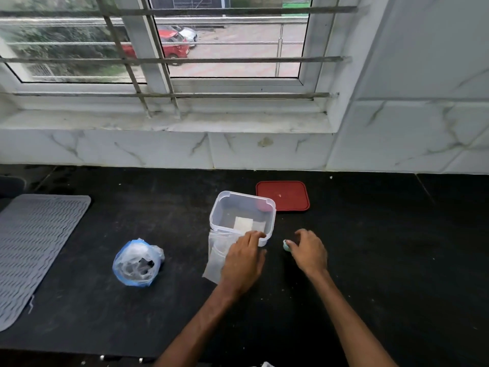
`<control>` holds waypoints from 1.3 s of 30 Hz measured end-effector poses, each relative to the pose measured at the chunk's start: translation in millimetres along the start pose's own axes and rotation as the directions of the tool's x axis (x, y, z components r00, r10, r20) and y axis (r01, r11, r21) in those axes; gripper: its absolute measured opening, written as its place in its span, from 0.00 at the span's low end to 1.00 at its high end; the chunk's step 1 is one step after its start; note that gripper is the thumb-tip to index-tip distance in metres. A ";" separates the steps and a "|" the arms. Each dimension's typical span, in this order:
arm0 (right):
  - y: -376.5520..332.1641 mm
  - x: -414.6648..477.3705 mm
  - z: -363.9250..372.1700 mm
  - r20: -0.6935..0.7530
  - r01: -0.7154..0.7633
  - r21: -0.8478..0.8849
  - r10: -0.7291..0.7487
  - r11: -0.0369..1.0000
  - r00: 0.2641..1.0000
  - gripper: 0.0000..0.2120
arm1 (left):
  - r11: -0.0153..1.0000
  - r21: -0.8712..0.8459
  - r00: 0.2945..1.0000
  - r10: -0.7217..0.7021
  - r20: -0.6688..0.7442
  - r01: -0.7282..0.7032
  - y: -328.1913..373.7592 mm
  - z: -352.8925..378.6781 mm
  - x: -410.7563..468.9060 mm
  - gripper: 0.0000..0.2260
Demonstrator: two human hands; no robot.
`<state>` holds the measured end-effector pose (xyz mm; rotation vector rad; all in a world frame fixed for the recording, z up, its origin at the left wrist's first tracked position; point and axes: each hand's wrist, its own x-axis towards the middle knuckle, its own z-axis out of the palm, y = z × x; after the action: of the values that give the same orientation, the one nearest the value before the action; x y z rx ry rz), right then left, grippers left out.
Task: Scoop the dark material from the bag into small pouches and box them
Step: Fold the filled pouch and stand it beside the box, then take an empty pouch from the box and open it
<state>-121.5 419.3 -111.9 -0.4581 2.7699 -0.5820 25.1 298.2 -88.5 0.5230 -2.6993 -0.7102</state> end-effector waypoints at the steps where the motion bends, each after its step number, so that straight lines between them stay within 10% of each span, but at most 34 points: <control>1: 6.9 1.3 4.1 0.053 -0.004 -0.046 0.006 0.999 0.999 0.23 | 1.000 0.005 0.999 -0.001 0.032 0.001 3.2 4.3 -2.1 0.17; 9: 12.3 5.8 27.2 0.055 0.124 -0.125 -0.118 0.984 0.992 0.19 | 0.999 0.005 0.992 -0.053 0.111 0.053 -0.9 -1.7 -22.5 0.17; 19: -68.5 -2.1 -43.1 -0.364 0.378 0.352 -0.247 0.856 0.898 0.15 | 0.977 -0.092 0.969 -0.204 -0.140 0.192 -44.3 -55.8 -11.7 0.16; 23: -133.5 -30.0 -41.6 -0.126 0.417 0.576 -0.428 0.703 0.895 0.16 | 0.938 -0.190 0.831 -0.345 -0.437 0.289 -96.2 -102.0 -25.2 0.14; 27: -191.4 -80.5 0.7 0.238 0.400 0.613 -0.641 0.682 0.729 0.17 | 0.841 -0.155 0.620 -0.495 -0.609 0.518 -183.3 -134.5 -72.6 0.17; 32: -247.4 -119.0 75.1 0.452 0.547 0.324 -0.634 0.772 0.627 0.11 | 0.541 -0.181 0.499 -0.835 -0.233 0.821 -236.2 -105.6 -103.0 0.35; 39: -293.5 -110.4 112.1 0.516 0.711 -0.109 -0.572 0.694 0.638 0.14 | 0.442 -0.486 0.484 -0.874 -0.044 0.754 -249.6 -115.4 -88.4 0.06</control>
<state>88.5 165.4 -63.2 -1.5083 2.1753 -0.1256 213.5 85.1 -139.2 1.7364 -1.7653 -1.2628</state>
